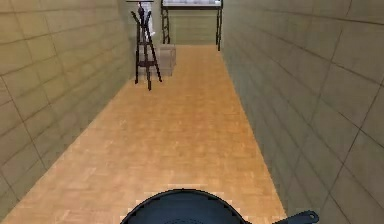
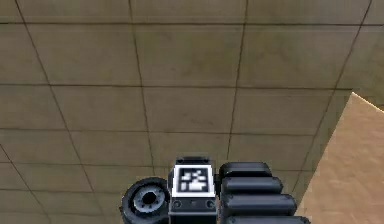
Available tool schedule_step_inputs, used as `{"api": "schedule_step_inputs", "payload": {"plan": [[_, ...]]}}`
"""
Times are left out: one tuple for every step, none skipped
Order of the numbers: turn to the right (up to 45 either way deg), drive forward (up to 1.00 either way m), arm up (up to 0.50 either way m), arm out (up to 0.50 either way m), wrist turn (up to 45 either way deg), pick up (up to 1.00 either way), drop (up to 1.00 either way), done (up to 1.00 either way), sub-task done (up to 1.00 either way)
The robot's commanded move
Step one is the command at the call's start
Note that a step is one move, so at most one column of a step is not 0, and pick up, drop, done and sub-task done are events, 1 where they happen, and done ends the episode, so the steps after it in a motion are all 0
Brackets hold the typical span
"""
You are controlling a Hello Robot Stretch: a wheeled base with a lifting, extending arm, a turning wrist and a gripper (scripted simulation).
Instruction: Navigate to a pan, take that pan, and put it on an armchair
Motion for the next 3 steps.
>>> {"api": "schedule_step_inputs", "payload": {"plan": [[0.0, 0.05, 0.0, 0.0, 0.0, 0.0, 0.0, 0.0, 0.0], [45.0, 0.0, 0.0, 0.0, 0.0, 0.0, 0.0, 0.0, 0.0], [45.0, 0.0, 0.0, 0.0, 0.0, 0.0, 0.0, 0.0, 0.0]]}}
